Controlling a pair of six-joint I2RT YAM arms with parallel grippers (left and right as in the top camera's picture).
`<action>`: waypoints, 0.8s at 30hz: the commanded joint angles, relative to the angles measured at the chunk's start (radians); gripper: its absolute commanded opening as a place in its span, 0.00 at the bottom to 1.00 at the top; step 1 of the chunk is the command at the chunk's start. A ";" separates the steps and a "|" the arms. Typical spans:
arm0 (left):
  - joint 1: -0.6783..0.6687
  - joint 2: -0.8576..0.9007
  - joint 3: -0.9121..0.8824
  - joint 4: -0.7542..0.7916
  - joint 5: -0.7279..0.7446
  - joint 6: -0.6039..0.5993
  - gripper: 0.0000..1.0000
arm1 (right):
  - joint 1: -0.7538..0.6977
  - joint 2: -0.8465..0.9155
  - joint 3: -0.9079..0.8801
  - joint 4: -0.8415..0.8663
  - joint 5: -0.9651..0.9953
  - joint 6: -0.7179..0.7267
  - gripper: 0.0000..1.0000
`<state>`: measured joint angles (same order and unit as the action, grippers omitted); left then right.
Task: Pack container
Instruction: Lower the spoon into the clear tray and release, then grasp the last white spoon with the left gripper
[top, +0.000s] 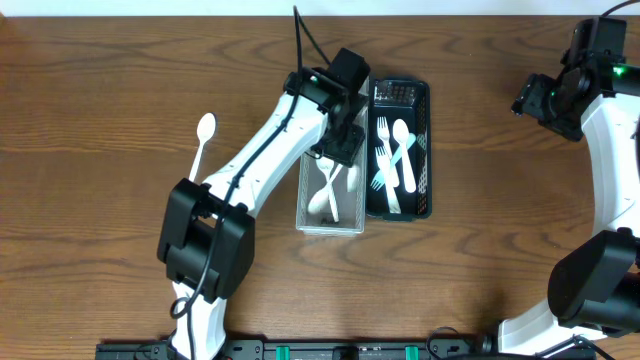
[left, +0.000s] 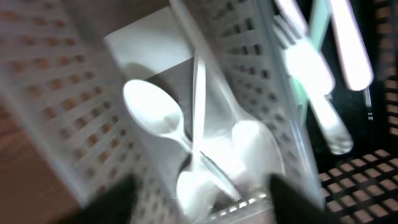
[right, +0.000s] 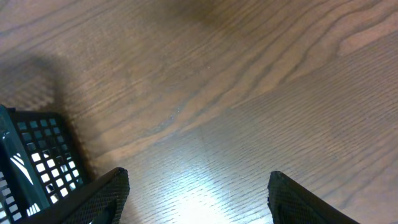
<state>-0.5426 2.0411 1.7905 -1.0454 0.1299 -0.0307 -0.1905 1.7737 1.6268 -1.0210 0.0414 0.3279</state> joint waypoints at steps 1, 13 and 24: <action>0.062 -0.078 0.030 -0.021 -0.134 -0.010 0.88 | -0.008 0.005 -0.006 0.000 0.003 -0.011 0.75; 0.419 -0.032 -0.013 -0.012 -0.337 0.214 0.91 | -0.008 0.005 -0.006 0.000 0.003 -0.011 0.76; 0.597 0.144 -0.014 0.017 -0.129 0.219 0.85 | -0.008 0.005 -0.006 -0.003 0.003 -0.011 0.76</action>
<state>0.0391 2.1574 1.7874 -1.0294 -0.0723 0.1680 -0.1905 1.7737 1.6268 -1.0214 0.0410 0.3279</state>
